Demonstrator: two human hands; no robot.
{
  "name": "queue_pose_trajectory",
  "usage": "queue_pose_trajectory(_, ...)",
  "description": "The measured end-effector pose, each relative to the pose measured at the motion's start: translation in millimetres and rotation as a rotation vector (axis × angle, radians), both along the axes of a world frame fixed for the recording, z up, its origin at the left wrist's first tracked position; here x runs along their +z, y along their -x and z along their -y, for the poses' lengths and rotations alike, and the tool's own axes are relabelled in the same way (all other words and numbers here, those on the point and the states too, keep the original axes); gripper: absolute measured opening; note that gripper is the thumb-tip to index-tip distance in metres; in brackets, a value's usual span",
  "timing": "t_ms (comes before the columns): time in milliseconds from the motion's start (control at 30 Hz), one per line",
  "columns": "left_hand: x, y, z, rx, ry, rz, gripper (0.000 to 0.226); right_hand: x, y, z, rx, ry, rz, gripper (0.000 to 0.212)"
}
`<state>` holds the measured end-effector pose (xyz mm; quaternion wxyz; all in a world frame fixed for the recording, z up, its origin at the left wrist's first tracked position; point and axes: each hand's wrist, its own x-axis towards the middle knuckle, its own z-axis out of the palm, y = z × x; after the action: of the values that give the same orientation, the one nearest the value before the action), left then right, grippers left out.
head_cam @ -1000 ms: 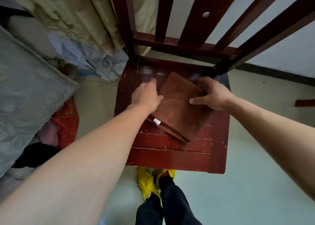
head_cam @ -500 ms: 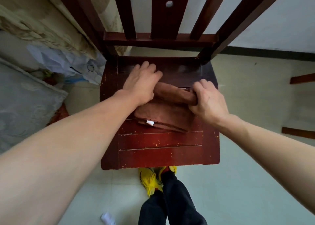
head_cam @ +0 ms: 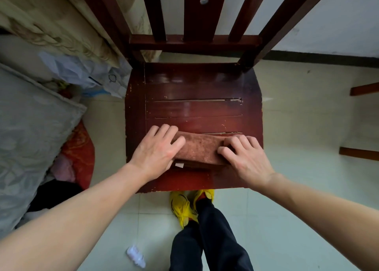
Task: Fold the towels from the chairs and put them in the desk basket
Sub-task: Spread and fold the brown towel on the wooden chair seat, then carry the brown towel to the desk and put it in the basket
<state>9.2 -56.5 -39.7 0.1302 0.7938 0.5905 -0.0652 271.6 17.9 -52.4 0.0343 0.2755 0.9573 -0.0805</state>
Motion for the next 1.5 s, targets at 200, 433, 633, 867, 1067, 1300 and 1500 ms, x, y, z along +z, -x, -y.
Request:
queue_pose_trajectory(200,-2,-8,25,0.077,0.008,0.129,0.035,2,-12,12,0.094,0.133,0.044,0.031)
queue_pose_trajectory(433,-10,-14,5,0.349,0.313,0.196,0.088,0,6,-5,-0.302,0.336,0.149,0.055)
queue_pose_trajectory(633,-17,-24,33,0.299,0.244,0.178,0.058,1,9,10,-0.322,0.41,0.295,0.057)
queue_pose_trajectory(867,18,-28,61,0.554,0.357,0.478,0.048,31,-12,32,-0.491,0.696,0.094,0.04)
queue_pose_trajectory(1067,104,-42,64,0.359,0.317,0.364,0.048,106,-38,55,-0.491,0.562,-0.161,0.05)
queue_pose_trajectory(1300,213,-88,52,-0.099,0.115,-0.021,0.051,223,-79,93,-0.484,0.307,0.039,0.034)
queue_pose_trajectory(1500,283,-163,40,-0.341,-0.035,-0.089,0.045,296,-152,138,-0.671,0.162,-0.02,0.065)
